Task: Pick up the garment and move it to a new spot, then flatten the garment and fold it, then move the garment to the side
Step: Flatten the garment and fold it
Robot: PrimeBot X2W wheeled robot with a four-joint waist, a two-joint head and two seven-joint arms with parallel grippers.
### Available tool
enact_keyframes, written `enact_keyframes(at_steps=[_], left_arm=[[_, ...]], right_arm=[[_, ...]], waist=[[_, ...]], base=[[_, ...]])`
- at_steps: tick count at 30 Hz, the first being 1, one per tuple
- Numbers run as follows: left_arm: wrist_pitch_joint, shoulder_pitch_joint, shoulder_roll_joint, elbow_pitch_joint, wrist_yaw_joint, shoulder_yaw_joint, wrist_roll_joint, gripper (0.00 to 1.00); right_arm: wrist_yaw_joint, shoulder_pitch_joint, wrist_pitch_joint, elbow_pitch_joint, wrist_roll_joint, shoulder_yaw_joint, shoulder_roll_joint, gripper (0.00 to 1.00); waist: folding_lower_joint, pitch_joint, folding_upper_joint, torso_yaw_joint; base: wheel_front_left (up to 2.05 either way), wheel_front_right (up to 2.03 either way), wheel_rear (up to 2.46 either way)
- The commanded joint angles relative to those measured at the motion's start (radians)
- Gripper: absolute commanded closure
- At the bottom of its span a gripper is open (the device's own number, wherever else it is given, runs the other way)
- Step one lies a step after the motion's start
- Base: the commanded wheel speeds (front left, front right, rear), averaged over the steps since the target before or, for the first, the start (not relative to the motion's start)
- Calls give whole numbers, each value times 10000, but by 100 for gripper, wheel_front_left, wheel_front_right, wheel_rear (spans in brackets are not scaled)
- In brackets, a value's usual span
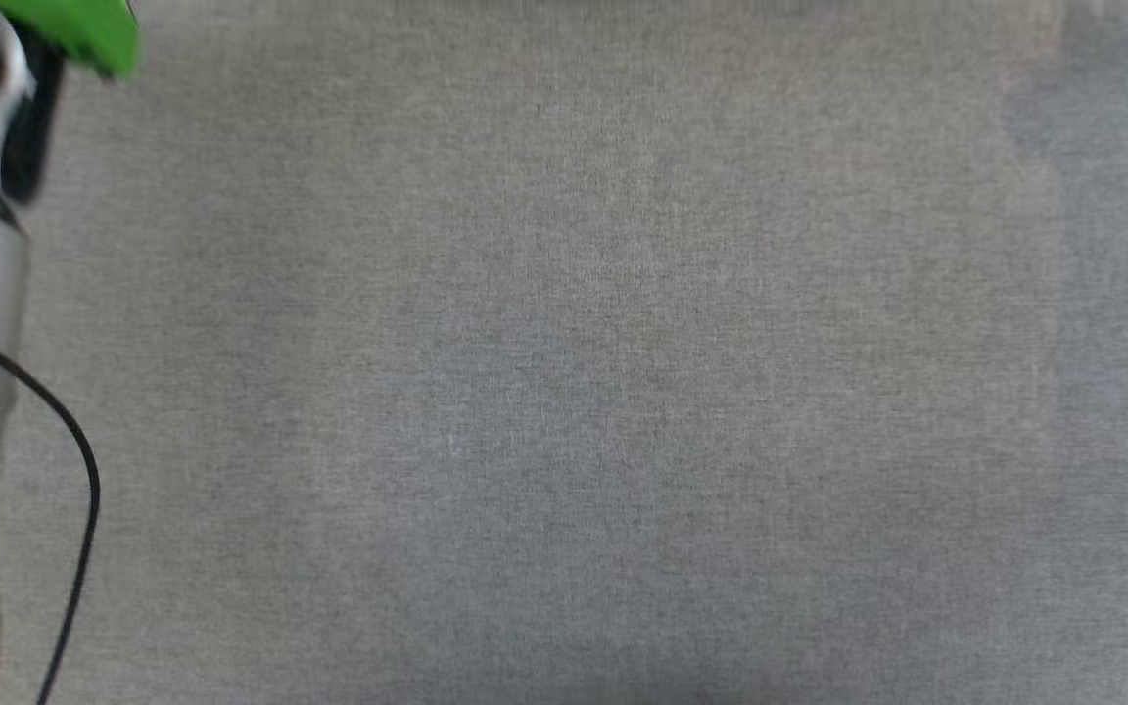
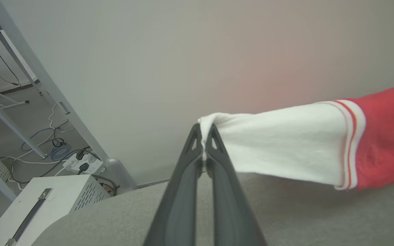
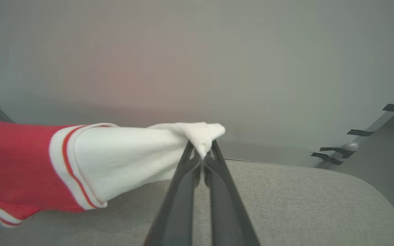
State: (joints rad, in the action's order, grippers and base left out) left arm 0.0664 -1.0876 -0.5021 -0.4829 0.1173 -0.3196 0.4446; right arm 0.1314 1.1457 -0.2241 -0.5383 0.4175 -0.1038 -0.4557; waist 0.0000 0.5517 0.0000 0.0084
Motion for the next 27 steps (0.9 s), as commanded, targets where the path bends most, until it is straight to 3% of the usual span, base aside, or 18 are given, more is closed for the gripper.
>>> enact_keyframes(at_steps=[1,12,18,27], left_arm=[[63,500,1,-30,-99,28,179,100],[-888,3725,-172,131,-296,-58,1061,100],[-2171,5379,-453,816,-374,-160,1707,100],[-3255,7602,-786,2291,-883,-209,2339,100]], right_arm=[[-7,-450,-92,-38,149,-20,-89,100],[-7,-3436,-1412,45,999,63,-331,100],[-7,-4930,-1971,299,1458,492,-446,100],[-7,-6849,-2855,798,1935,1215,-224,100]], waist=[[0,-749,0,74],[0,-2416,0,229],[0,-3187,0,204],[0,-3861,0,115]], base=[[0,0,0],[0,0,0],[0,0,0],[0,0,0]])
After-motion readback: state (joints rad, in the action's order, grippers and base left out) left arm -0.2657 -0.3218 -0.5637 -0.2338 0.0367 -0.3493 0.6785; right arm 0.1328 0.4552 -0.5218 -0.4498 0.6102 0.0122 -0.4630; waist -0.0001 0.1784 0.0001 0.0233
